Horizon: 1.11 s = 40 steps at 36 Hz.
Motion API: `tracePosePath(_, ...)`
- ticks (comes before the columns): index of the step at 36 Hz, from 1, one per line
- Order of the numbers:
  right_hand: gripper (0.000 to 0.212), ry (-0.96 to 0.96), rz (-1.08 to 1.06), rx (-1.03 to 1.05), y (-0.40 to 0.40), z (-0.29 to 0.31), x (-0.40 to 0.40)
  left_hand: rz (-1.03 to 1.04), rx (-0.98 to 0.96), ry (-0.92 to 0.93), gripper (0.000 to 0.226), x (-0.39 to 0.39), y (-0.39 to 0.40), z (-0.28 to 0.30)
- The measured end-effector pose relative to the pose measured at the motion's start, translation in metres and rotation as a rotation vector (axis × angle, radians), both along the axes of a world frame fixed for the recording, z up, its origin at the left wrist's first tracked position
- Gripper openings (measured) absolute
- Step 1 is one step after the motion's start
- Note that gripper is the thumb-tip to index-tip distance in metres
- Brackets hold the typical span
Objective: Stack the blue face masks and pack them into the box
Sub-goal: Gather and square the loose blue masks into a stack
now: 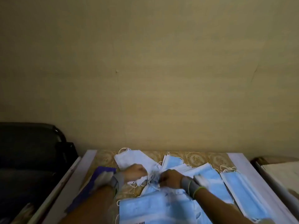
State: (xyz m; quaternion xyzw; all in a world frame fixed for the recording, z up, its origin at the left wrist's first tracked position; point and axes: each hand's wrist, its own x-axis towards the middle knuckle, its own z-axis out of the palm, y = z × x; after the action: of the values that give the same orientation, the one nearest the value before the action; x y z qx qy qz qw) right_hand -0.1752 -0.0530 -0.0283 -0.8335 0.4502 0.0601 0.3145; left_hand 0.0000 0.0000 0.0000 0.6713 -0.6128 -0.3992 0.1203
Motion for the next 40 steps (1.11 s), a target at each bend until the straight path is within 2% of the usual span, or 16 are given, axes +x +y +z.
tracePosePath(2, 0.042, 0.052, 0.013, 0.013, 0.009, -0.019, 0.001, -0.033, 0.046, -0.099, 0.008, -0.001, 0.009, -0.021)
tracePosePath(6, 0.053, 0.094, -0.032, -0.005, 0.032, -0.054, 0.001, -0.160, 0.115, -0.365, 0.052, 0.000, 0.035, -0.065)
tracePosePath(8, 0.061, 0.122, -0.012, -0.069, 0.039, -0.067, 0.000, -0.148, 0.131, -0.407, 0.062, 0.000, 0.045, -0.072)
tracePosePath(15, 0.084, 0.028, -0.102, -0.082, 0.041, -0.080, 0.001, -0.154, 0.020, -0.545, 0.071, 0.009, 0.055, -0.093)
tracePosePath(18, 0.080, 0.008, -0.089, -0.064, 0.040, -0.083, 0.000, -0.105, 0.005, -0.531, 0.073, 0.007, 0.056, -0.093)
tracePosePath(20, 0.071, 0.021, -0.073, -0.068, 0.039, -0.084, -0.001, -0.135, 0.010, -0.545, 0.062, 0.006, 0.055, -0.090)
tracePosePath(24, 0.049, -0.001, -0.064, -0.086, 0.032, -0.080, 0.000, -0.124, 0.000, -0.427, 0.038, -0.001, 0.054, -0.077)
tracePosePath(27, 0.051, -0.078, -0.093, -0.059, 0.024, -0.067, 0.004, -0.094, 0.020, -0.275, 0.026, -0.007, 0.051, -0.074)
tracePosePath(29, 0.049, -0.155, -0.114, -0.052, 0.015, -0.058, 0.003, -0.068, 0.029, -0.198, 0.007, -0.009, 0.048, -0.071)
tracePosePath(31, 0.012, -0.258, -0.183, -0.031, 0.009, -0.047, 0.003, -0.074, -0.002, -0.136, 0.004, -0.011, 0.045, -0.069)
tracePosePath(32, 0.012, -0.317, -0.194, -0.039, 0.005, -0.041, 0.003, -0.080, -0.034, -0.125, 0.016, -0.011, 0.043, -0.068)
tracePosePath(33, 0.028, -0.367, -0.196, -0.042, 0.000, -0.040, 0.001, -0.082, -0.054, -0.114, 0.028, -0.011, 0.043, -0.065)
tracePosePath(34, 0.036, -0.401, -0.201, -0.038, -0.003, -0.038, -0.001, -0.058, -0.070, -0.073, 0.029, -0.011, 0.041, -0.063)
tracePosePath(36, 0.034, -0.446, -0.231, -0.023, -0.004, -0.033, -0.004, 0.010, -0.073, -0.065, 0.011, -0.008, 0.038, -0.064)
tracePosePath(38, 0.033, -0.453, -0.258, 0.001, -0.005, -0.031, -0.007, 0.132, -0.101, -0.045, 0.033, -0.005, 0.033, -0.066)
tracePosePath(40, 0.039, -0.389, -0.256, 0.017, -0.004, -0.034, -0.012, 0.252, -0.105, 0.030, 0.037, 0.000, 0.030, -0.066)
